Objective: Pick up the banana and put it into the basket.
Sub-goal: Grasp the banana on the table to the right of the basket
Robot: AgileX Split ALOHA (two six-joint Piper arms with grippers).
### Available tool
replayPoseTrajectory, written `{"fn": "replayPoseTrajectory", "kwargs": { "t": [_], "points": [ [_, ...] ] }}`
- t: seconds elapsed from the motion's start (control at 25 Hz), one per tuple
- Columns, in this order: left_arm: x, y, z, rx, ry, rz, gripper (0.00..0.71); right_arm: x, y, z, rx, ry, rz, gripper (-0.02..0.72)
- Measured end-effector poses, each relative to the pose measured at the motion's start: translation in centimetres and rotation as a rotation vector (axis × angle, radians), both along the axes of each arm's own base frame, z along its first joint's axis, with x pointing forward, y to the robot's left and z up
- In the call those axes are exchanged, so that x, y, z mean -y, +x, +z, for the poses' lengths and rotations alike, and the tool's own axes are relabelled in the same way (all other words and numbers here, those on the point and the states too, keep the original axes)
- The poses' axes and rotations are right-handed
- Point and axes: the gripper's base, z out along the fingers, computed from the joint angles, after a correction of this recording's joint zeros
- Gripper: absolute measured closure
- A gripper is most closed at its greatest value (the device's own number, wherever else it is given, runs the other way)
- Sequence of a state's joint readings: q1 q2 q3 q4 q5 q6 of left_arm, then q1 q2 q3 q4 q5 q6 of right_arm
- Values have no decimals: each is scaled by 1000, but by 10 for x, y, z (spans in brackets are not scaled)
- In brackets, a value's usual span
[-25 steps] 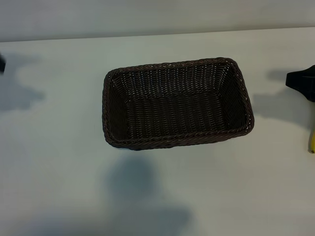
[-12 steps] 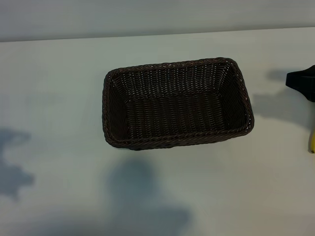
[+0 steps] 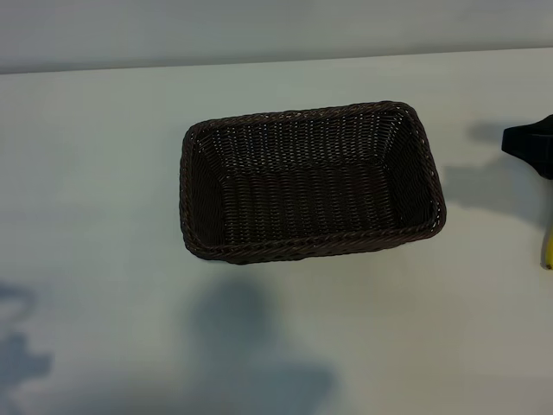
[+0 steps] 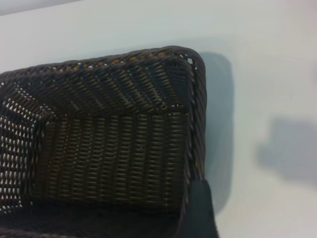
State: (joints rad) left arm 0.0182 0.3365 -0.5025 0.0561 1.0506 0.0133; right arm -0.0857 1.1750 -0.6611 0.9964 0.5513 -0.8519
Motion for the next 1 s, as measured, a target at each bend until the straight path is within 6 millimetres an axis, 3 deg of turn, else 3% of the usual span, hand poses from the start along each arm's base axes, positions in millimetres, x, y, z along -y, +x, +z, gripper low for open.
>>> {"fn": "replayPoseTrajectory", "kwargs": {
  "t": [0.6, 0.88, 1.0],
  "points": [
    [3, -8, 2, 65, -36, 2, 110, 0, 0, 0, 0, 0, 0, 119],
    [3, -45, 5, 318, -36, -31, 110, 0, 0, 0, -2, 0, 3, 119],
    [3, -50, 5, 345, -36, -33, 110, -1, -1, 0, -6, 3, 10, 119]
  ]
}}
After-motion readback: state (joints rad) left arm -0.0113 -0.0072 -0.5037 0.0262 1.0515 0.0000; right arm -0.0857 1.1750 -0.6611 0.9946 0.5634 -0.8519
